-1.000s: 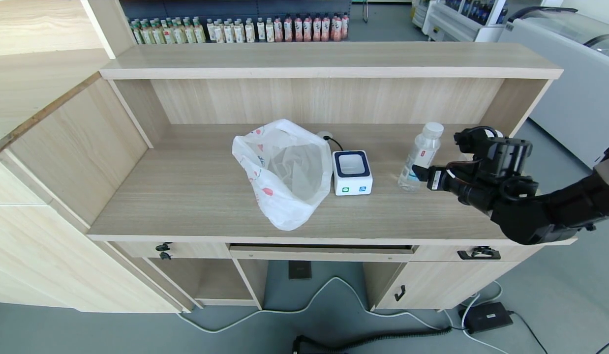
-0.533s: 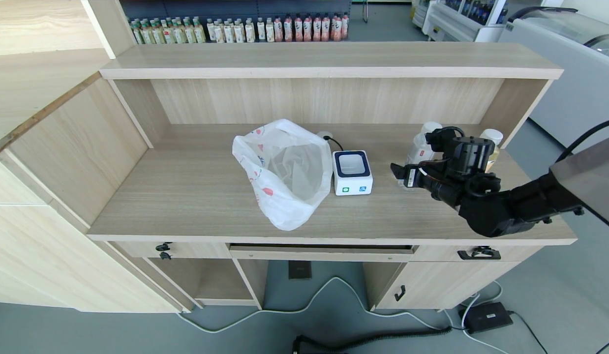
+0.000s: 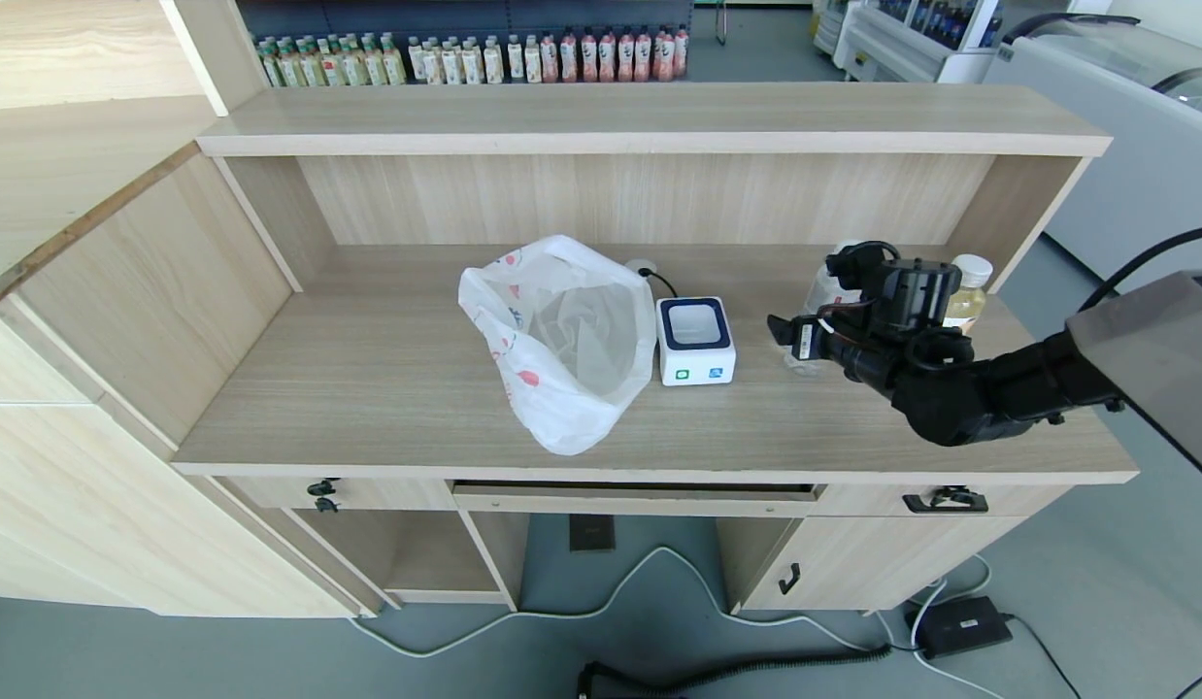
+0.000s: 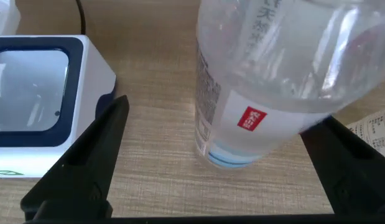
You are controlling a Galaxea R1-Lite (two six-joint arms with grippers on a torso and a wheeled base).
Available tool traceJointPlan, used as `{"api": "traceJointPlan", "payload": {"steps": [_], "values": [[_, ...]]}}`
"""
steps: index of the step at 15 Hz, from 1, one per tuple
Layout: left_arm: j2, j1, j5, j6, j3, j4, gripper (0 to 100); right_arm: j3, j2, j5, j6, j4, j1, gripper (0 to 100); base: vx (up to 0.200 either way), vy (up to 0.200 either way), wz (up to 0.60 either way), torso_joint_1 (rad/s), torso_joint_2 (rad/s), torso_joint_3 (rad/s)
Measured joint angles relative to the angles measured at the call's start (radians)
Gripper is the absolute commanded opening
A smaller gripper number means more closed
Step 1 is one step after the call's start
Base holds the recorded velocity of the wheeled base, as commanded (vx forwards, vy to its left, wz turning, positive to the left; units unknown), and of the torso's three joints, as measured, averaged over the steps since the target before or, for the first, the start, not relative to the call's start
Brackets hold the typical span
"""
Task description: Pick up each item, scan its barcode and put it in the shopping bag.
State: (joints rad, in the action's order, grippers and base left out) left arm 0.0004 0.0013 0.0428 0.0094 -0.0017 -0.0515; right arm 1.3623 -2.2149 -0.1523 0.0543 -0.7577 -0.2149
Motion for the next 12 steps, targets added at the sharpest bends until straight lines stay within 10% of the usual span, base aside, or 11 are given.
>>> {"api": "traceJointPlan", "payload": {"steps": [12], "values": [[0.0, 0.0, 0.0, 0.0, 0.0, 0.0, 100, 0.103, -0.069, 0.102, -0.009, 0.003, 0.024, 100, 0.0, 0.0, 0.0, 0.0, 0.0, 0.0]]}}
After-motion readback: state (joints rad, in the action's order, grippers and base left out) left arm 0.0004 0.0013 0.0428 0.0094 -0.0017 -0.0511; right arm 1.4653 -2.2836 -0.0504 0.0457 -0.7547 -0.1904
